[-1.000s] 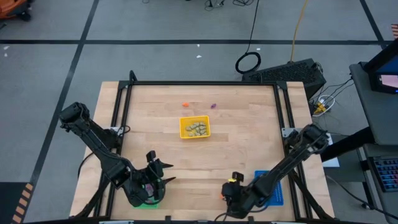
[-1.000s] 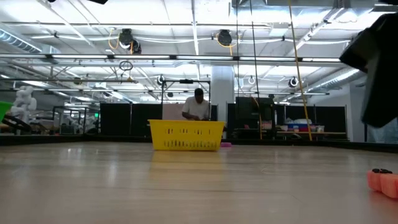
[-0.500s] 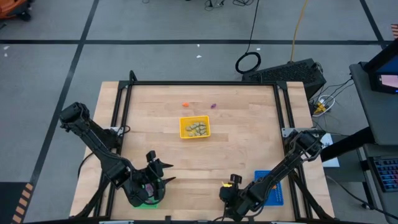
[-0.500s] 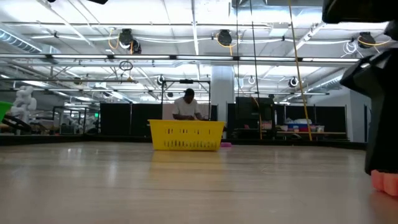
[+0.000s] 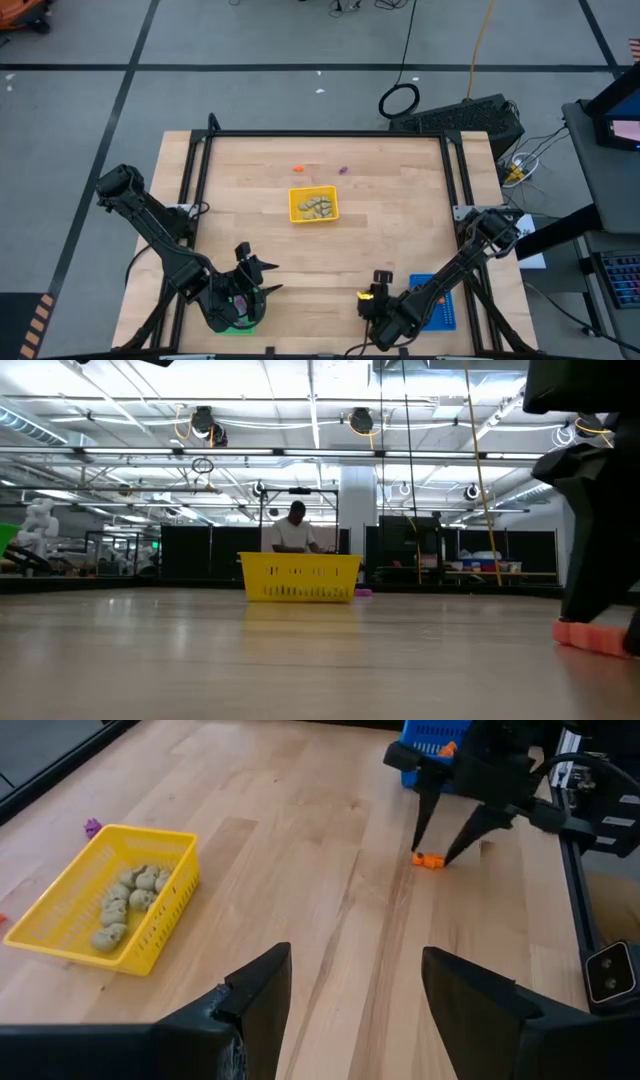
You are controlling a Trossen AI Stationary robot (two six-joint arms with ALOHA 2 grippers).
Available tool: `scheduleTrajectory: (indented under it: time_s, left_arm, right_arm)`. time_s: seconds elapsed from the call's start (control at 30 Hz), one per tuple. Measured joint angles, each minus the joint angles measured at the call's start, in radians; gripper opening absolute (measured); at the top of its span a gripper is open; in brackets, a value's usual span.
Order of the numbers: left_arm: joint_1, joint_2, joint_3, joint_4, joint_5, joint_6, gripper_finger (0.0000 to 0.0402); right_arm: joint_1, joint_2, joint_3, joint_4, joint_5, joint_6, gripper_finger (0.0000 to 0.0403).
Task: Sort Halloween decoration
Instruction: Put the orange skeleton toy in the blue basket
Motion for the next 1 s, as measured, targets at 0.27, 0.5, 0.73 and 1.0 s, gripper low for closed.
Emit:
scheduleTrajectory:
  time_s: [0.27,0.5,0.73,1.0]
  left_arm:
    - [0.000,0.000,0.000,0.000,0.000,0.000,0.0224]
    - [0.000,0.013,-0.001,0.000,0.000,0.000,0.0224]
    - [0.000,0.060,-0.001,0.002,-0.002,0.000,0.0224]
    - [0.000,0.076,-0.002,0.024,-0.003,0.006,0.0224]
  right_arm:
    - [-0.013,-0.060,-0.001,-0.080,-0.002,0.018,0.0166]
    - [0.023,-0.113,0.000,-0.074,0.024,0.144,0.0166]
    - [0.017,-0.084,-0.001,-0.047,0.051,0.339,0.0166]
    - [-0.004,-0.058,-0.001,-0.043,0.049,0.411,0.0167]
